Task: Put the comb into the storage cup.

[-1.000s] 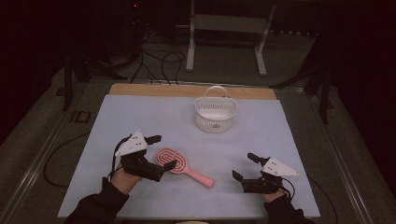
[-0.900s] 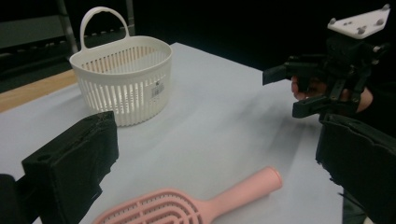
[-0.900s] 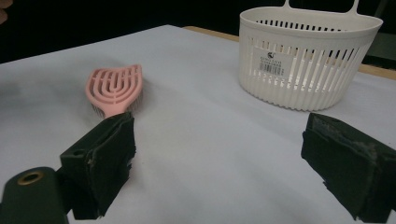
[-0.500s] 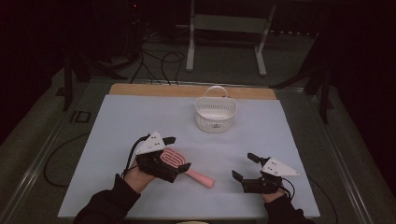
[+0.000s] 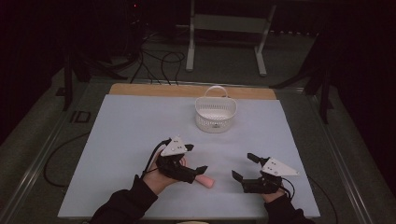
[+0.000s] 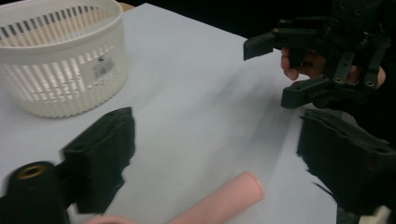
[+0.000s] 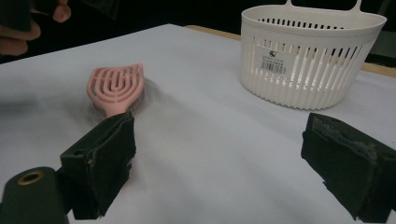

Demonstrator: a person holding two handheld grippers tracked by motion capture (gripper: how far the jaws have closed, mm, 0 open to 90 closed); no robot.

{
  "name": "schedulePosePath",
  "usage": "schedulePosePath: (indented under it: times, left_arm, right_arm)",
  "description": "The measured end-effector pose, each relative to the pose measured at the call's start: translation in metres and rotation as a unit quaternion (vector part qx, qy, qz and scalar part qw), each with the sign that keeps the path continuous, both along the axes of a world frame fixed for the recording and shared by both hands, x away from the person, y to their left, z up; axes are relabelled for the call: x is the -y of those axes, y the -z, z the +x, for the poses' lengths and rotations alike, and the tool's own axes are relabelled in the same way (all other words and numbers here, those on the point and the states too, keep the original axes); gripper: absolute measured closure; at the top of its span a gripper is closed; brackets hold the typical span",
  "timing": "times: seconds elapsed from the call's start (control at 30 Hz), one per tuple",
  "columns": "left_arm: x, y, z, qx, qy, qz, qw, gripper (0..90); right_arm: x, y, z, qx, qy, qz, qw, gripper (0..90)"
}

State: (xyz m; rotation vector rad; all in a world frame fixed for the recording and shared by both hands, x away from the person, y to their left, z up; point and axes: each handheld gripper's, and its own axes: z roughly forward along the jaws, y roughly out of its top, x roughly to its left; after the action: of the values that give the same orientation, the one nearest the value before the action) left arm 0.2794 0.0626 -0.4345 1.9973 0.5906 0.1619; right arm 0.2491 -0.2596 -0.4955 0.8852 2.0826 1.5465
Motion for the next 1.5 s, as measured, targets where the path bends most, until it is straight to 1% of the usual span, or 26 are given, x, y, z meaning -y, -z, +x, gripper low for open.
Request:
schedulePosePath:
  times: [0.07, 0.1, 0.13, 0.2, 0.33, 0.47, 0.5, 0.53, 0.57, 0.67, 0.77, 0.83, 0.87, 0.9, 0.97, 1.0, 1.1, 1.13, 1.17, 1.2, 1.3, 1.33, 1.37, 1.4, 1.43, 1.5]
  left_arm:
    - [0.004, 0.002, 0.0, -0.005, 0.004, 0.001, 1.0, 16.5]
    - [0.004, 0.002, 0.0, -0.005, 0.004, 0.001, 1.0, 19.1]
    - [0.008, 0.005, 0.0, -0.01, 0.007, 0.003, 0.9999, 19.1]
    - [0.011, 0.009, 0.001, -0.017, 0.01, 0.008, 0.9998, 24.8]
    - [0.017, 0.016, 0.002, -0.033, 0.009, 0.007, 0.9994, 32.6]
    - [0.024, 0.023, 0.002, -0.043, 0.01, 0.021, 0.9988, 42.5]
    - [0.026, 0.024, 0.002, -0.043, 0.014, 0.025, 0.9987, 47.4]
    - [0.028, 0.026, 0.001, -0.042, 0.013, 0.029, 0.9986, 48.3]
    - [0.029, 0.027, 0.002, -0.046, 0.016, 0.033, 0.9982, 54.2]
    - [0.033, 0.032, 0.003, -0.054, 0.016, 0.038, 0.9977, 65.5]
    - [0.036, 0.036, 0.003, -0.053, 0.019, 0.047, 0.9973, 74.0]
    - [0.038, 0.039, 0.003, -0.056, 0.019, 0.051, 0.9969, 78.8]
    - [0.039, 0.04, 0.003, -0.056, 0.019, 0.053, 0.9969, 79.1]
    - [0.04, 0.041, 0.004, -0.057, 0.02, 0.061, 0.9963, 81.9]
    - [0.041, 0.043, 0.004, -0.059, 0.023, 0.061, 0.9961, 83.5]
    - [0.042, 0.044, 0.004, -0.06, 0.023, 0.07, 0.9954, 88.6]
    - [0.044, 0.045, 0.005, -0.065, 0.026, 0.076, 0.9947, 90.0]
    - [0.046, 0.047, 0.007, -0.069, 0.024, 0.086, 0.9936, 90.0]
    - [0.046, 0.047, 0.007, -0.069, 0.024, 0.086, 0.9936, 90.0]
    - [0.047, 0.049, 0.008, -0.076, 0.021, 0.093, 0.9926, 90.0]
    - [0.049, 0.051, 0.009, -0.077, 0.02, 0.098, 0.992, 90.0]
    - [0.051, 0.053, 0.01, -0.081, 0.02, 0.108, 0.9906, 90.0]
    - [0.051, 0.053, 0.01, -0.081, 0.02, 0.108, 0.9906, 90.0]
    - [0.051, 0.055, 0.011, -0.087, 0.023, 0.114, 0.9895, 90.0]
    - [0.051, 0.055, 0.011, -0.087, 0.023, 0.114, 0.9895, 90.0]
    - [0.052, 0.056, 0.011, -0.091, 0.025, 0.12, 0.9883, 90.0]
  right_arm:
    - [0.0, 0.0, 0.0, -0.001, 0.001, 0.001, 1.0, 9.6]
    - [0.0, 0.0, 0.0, -0.001, 0.001, 0.001, 1.0, 9.6]
    - [0.001, 0.0, 0.0, 0.001, 0.004, 0.001, 1.0, 9.6]
    - [0.001, 0.0, 0.0, 0.003, 0.004, 0.001, 1.0, 9.6]
    - [0.0, 0.0, 0.0, 0.001, 0.002, 0.0, 1.0, 9.6]
    - [0.0, 0.0, 0.0, -0.001, 0.002, 0.001, 1.0, 9.6]
    - [0.0, 0.0, 0.0, -0.001, 0.003, 0.001, 1.0, 9.6]
    - [0.0, 0.0, 0.0, 0.001, 0.002, 0.0, 1.0, 9.6]
    - [0.0, 0.0, 0.0, 0.002, 0.002, -0.001, 1.0, 9.6]
    - [0.0, 0.0, 0.0, -0.002, 0.002, -0.002, 1.0, 9.6]
    - [0.0, 0.0, 0.0, 0.001, 0.001, -0.004, 1.0, 9.6]
    - [0.0, 0.0, 0.0, -0.002, 0.003, -0.001, 1.0, 9.6]
    - [0.0, 0.0, 0.0, -0.001, 0.002, -0.003, 1.0, 9.6]
    - [0.0, 0.0, 0.0, 0.001, 0.001, -0.003, 1.0, 9.6]
    - [0.0, 0.0, 0.0, 0.0, 0.001, -0.003, 1.0, 9.6]
    - [0.0, 0.0, 0.0, -0.001, 0.001, -0.003, 1.0, 9.6]
    - [0.0, 0.0, 0.0, 0.0, 0.001, -0.004, 1.0, 9.6]
    - [0.0, 0.0, 0.0, 0.0, 0.001, -0.003, 1.0, 9.6]
    - [0.0, 0.0, 0.0, 0.0, 0.001, -0.003, 1.0, 9.6]
    - [0.0, 0.001, 0.001, -0.001, 0.0, -0.003, 1.0, 9.6]
    - [0.0, 0.0, 0.0, 0.0, 0.0, -0.004, 1.0, 9.6]
    - [0.0, 0.001, 0.001, -0.001, 0.0, -0.003, 1.0, 9.6]
    - [0.0, 0.001, 0.001, -0.001, 0.0, -0.003, 1.0, 9.6]
    - [0.0, 0.001, 0.001, -0.002, 0.0, -0.003, 1.0, 9.6]
    - [0.0, 0.001, 0.001, -0.002, 0.0, -0.003, 1.0, 9.6]
    - [0.0, 0.0, 0.0, -0.002, 0.0, -0.004, 1.0, 9.7]
